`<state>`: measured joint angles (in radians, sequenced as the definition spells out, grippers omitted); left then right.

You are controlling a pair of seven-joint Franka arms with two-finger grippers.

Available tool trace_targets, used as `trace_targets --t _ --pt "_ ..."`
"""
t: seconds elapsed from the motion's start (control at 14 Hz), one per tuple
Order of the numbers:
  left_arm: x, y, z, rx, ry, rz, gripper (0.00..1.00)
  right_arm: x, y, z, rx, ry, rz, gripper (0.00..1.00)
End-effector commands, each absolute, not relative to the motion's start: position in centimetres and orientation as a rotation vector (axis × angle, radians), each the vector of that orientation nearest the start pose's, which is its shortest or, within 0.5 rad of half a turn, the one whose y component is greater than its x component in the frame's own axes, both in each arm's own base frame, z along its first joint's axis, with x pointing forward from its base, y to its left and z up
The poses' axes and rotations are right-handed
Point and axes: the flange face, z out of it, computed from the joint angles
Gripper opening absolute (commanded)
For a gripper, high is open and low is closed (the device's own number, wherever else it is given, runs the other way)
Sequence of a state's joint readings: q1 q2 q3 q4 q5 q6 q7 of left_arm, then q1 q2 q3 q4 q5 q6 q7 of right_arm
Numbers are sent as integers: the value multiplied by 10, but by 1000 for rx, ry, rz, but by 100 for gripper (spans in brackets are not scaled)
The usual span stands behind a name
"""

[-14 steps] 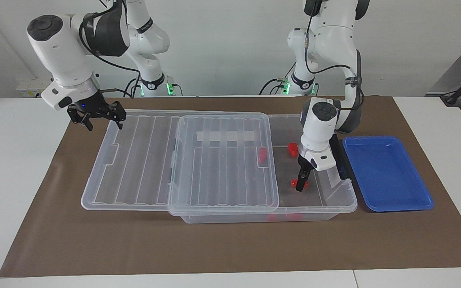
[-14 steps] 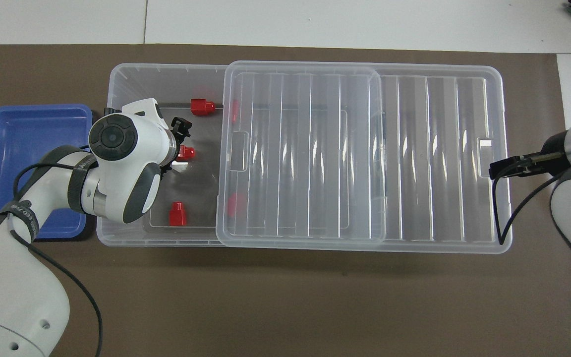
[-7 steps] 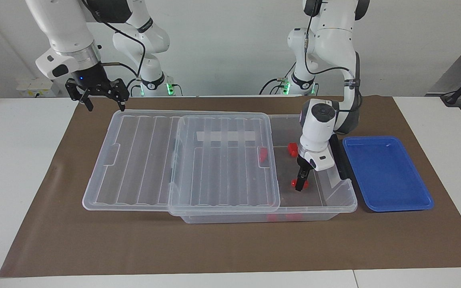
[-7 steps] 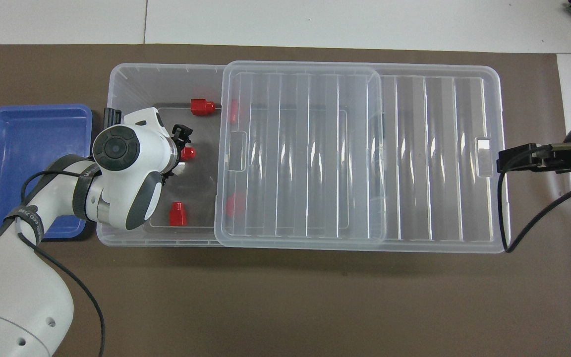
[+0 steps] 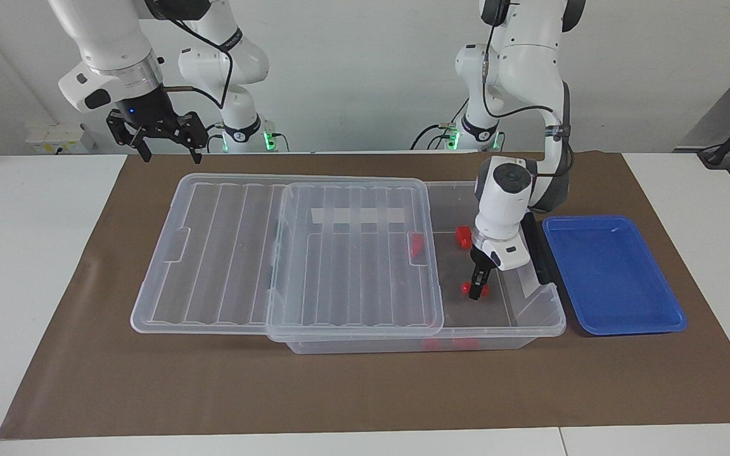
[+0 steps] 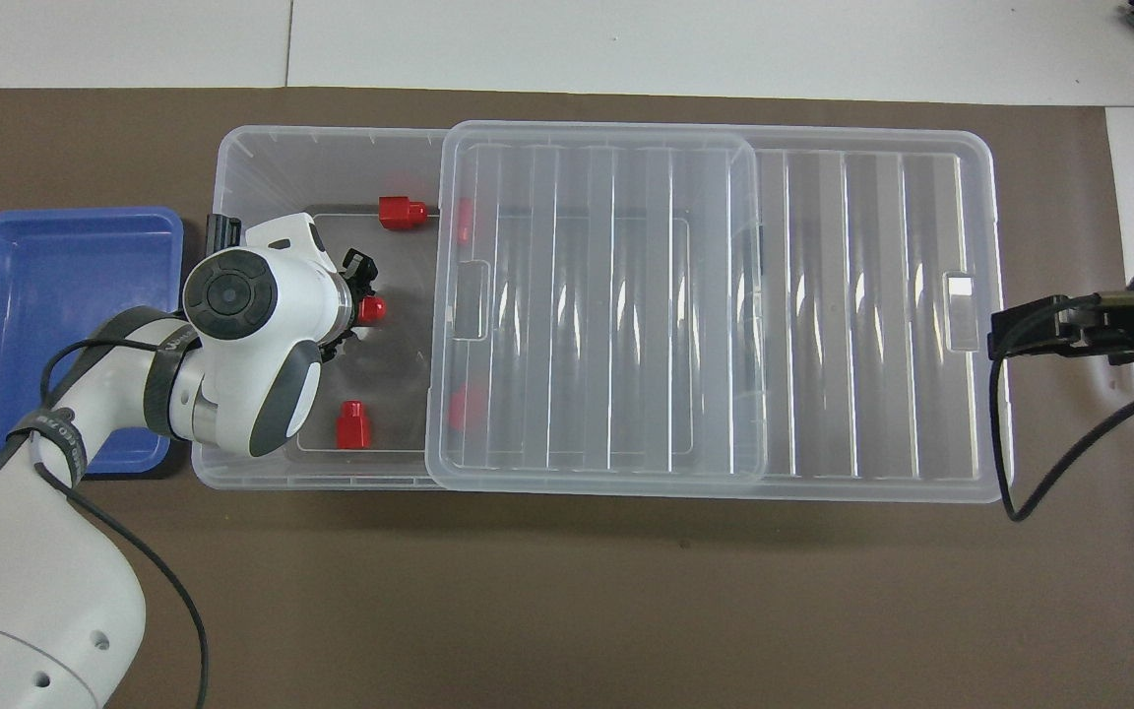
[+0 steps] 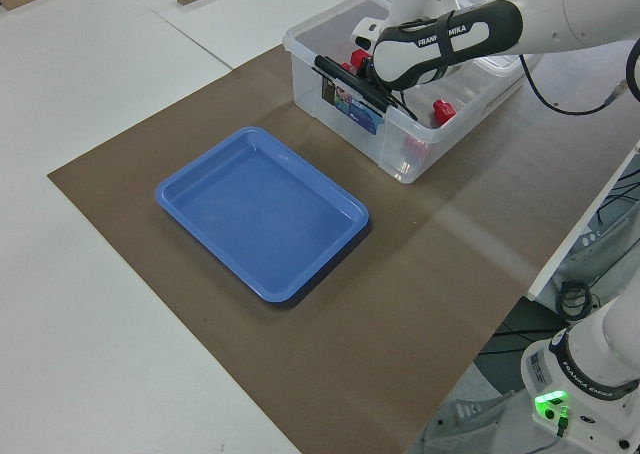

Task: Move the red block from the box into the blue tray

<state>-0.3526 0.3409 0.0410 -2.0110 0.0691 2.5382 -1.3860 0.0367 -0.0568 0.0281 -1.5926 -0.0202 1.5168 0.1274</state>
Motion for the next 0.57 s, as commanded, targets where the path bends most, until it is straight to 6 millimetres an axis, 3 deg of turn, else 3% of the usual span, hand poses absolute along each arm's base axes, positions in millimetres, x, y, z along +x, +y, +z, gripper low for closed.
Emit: trace_targets --t 0.0,0.14,0.5 --pt "591 -186 304 -2823 -1565 -299 25 532 35 642 -3152 119 42 100" --pt "595 -178 307 -2850 -1463 -283 0 533 30 645 -3159 135 45 100" --pt "615 -180 355 -2809 -1357 -213 0 547 27 652 -3147 148 74 100"
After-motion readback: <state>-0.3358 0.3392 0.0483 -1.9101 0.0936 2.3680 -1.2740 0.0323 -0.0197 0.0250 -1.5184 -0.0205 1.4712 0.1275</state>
